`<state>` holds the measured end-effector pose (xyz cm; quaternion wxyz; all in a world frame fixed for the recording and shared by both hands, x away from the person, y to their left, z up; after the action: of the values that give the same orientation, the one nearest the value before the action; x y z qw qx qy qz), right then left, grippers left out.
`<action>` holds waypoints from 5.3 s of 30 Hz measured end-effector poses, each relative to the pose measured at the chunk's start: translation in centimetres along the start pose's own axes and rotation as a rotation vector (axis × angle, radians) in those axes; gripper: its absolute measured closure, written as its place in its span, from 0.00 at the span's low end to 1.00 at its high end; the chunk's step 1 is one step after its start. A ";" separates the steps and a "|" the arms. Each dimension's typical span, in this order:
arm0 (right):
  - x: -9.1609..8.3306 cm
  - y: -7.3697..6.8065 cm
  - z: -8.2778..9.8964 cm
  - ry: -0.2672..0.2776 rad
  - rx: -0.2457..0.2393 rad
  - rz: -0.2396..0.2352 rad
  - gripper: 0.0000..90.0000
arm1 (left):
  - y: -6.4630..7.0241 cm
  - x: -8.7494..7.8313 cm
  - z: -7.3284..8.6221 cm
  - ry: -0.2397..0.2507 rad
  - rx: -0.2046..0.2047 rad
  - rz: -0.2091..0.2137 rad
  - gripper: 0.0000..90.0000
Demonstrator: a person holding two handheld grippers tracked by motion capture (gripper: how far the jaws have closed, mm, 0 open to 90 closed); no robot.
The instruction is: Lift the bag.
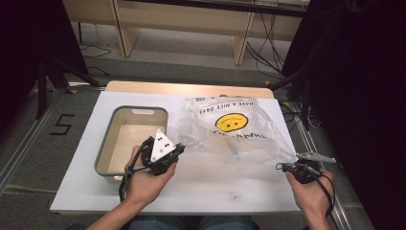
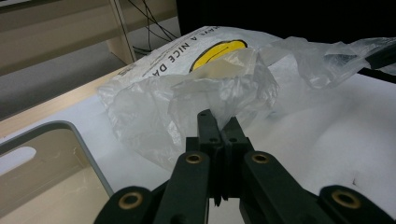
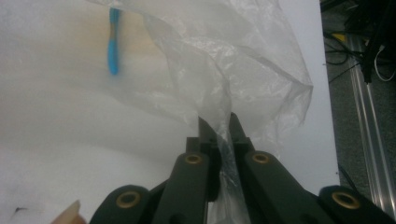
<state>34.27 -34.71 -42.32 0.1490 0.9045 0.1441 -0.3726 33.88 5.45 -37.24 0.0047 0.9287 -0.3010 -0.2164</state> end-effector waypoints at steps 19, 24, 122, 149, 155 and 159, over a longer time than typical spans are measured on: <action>-1.3 0.5 -1.4 0.109 0.002 0.086 1.00 | -0.4 -0.5 -1.8 0.057 -0.013 0.007 1.00; -1.6 0.6 -1.7 0.141 0.010 0.098 1.00 | -0.6 -0.5 -2.1 0.067 -0.017 0.004 0.99; -6.2 2.2 -6.5 0.488 0.026 0.237 1.00 | -1.1 -2.5 -7.8 0.286 -0.010 0.005 0.99; -0.3 2.1 -9.8 0.439 0.028 0.185 1.00 | -5.7 4.1 -8.6 0.165 -0.089 -0.145 0.99; 0.8 2.1 -10.3 0.422 0.022 0.179 1.00 | -6.6 5.3 -8.5 0.142 -0.120 -0.165 0.99; 1.6 2.0 -10.4 0.407 0.023 0.169 1.00 | -7.1 6.2 -8.3 0.120 -0.130 -0.177 0.99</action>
<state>42.66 -32.33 -36.05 0.1372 0.9716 0.0908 -0.1703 45.66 6.77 -33.13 0.0638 0.9607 -0.2023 -0.1792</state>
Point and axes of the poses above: each handheld gripper's, and its own axes: x roughly forward along the jaws, z roughly out of its underside, y roughly to its right, the point moved 2 cm from there along x, roughly forward along the jaws, and after that the axes turned 13 degrees about -x, right-handed, at the moved point
